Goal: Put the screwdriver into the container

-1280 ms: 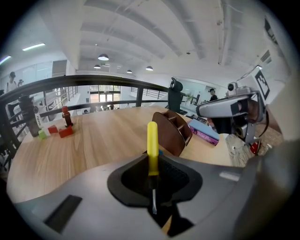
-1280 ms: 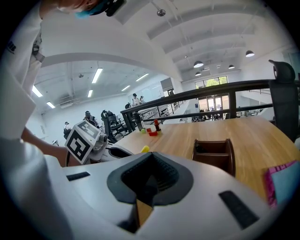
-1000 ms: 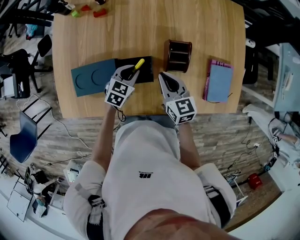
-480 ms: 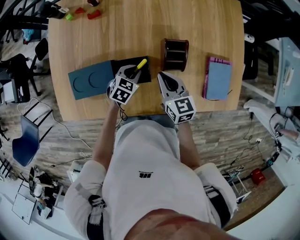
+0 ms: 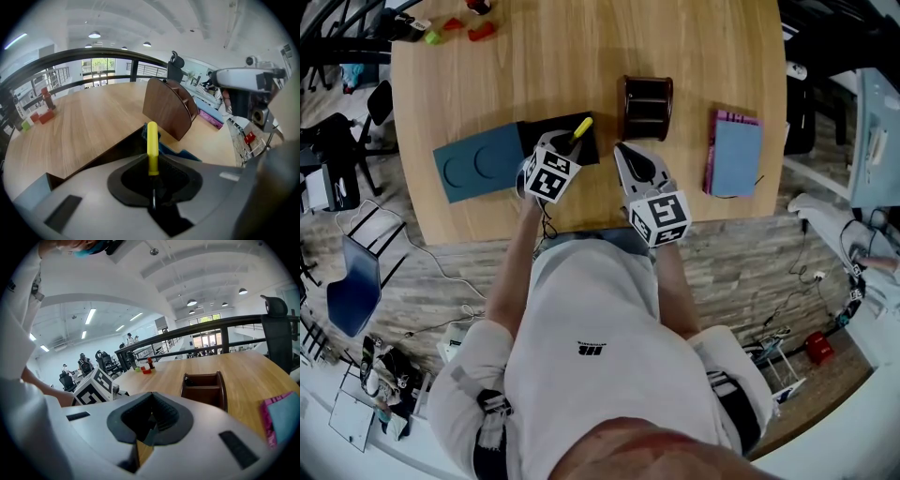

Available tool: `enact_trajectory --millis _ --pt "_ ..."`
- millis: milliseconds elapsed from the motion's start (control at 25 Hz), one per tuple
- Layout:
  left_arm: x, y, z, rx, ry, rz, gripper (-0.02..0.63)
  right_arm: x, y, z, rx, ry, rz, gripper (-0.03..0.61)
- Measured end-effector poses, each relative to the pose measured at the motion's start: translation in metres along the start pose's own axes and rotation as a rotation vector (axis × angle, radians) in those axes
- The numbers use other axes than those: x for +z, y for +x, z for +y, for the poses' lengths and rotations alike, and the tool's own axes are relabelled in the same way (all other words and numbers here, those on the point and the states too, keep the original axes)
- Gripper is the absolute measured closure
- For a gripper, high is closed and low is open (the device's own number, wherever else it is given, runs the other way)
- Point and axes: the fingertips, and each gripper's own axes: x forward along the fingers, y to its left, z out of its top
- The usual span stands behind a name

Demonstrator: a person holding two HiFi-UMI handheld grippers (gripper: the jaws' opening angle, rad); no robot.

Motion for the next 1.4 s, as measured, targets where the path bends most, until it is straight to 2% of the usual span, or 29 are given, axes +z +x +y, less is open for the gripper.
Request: enact_trajectory --millis 440,880,1400 --pt "-0.003 0.005 0.004 -0.001 -0.049 0.034 0.537 0.000 0.000 0.001 -0.002 0.003 -0.001 0.583" --pt "-0.004 0.003 0.000 0.004 -0.011 0.066 0.502 0.001 -0.002 0.003 -0.001 0.001 -0.004 0.583" --pt "0.003 -0.006 0.007 0.057 0.003 0.031 0.502 0.000 -0.006 0.006 -0.002 -0.009 -0.007 0.583"
